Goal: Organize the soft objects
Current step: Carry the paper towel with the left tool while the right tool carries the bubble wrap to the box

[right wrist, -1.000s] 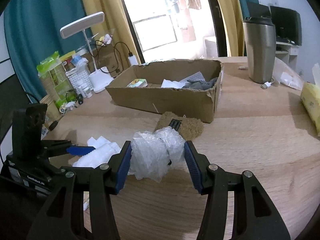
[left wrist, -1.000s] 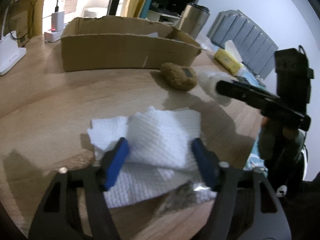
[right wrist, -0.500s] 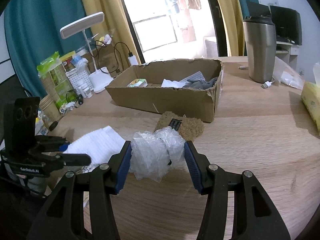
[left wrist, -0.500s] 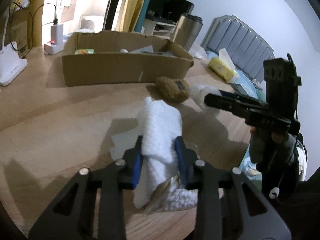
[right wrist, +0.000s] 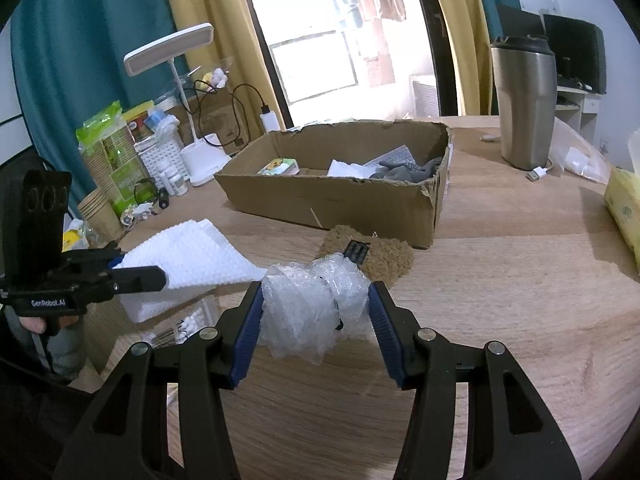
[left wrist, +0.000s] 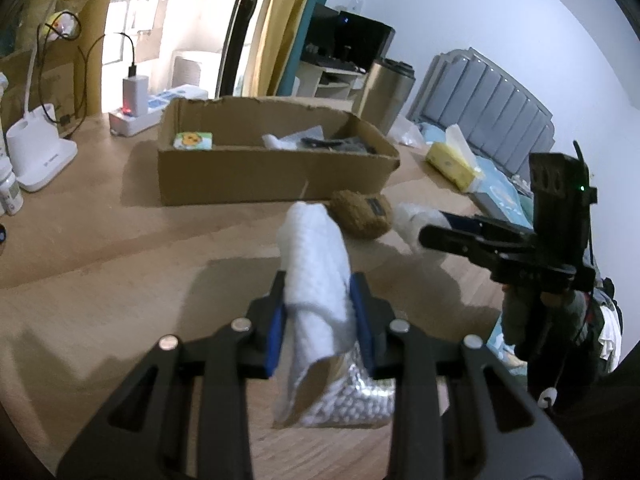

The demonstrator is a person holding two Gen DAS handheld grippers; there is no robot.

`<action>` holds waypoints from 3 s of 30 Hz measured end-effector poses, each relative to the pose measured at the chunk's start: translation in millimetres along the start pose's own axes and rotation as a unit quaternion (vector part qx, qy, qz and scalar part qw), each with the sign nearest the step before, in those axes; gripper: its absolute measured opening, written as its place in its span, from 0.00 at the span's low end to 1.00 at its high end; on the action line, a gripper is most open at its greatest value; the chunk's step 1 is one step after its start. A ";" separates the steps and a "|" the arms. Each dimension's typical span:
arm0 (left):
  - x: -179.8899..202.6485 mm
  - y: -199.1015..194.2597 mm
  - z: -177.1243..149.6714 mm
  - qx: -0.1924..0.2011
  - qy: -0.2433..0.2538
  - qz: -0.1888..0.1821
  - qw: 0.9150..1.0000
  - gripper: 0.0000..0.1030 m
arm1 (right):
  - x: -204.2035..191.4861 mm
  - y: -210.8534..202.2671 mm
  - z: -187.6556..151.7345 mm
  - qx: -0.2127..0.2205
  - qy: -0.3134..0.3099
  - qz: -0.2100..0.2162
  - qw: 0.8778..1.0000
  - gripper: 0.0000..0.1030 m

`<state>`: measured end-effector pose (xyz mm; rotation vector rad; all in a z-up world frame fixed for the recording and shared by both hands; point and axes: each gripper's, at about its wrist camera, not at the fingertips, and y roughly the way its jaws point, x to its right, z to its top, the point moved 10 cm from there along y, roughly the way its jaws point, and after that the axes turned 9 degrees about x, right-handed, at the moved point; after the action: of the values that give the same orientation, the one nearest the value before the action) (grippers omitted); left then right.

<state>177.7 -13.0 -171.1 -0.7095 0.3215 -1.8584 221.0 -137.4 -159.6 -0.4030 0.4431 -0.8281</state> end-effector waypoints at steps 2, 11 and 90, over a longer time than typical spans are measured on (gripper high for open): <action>-2.4 -1.6 3.9 0.006 0.001 0.004 1.000 0.30 | -0.3 -1.2 1.1 0.003 -0.001 0.001 1.000 0.54; -24.3 -8.4 26.0 0.034 0.004 0.038 0.999 0.31 | -5.0 -0.7 5.8 0.010 -0.009 0.005 1.000 0.54; -1.8 114.4 124.5 0.051 0.111 0.049 0.991 0.32 | 49.6 14.3 105.9 0.127 -0.040 -0.003 0.991 0.54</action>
<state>339.9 -42.9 -134.2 -0.4113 0.3951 -1.8492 314.6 -149.2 -89.0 -0.2017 0.2572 -0.8591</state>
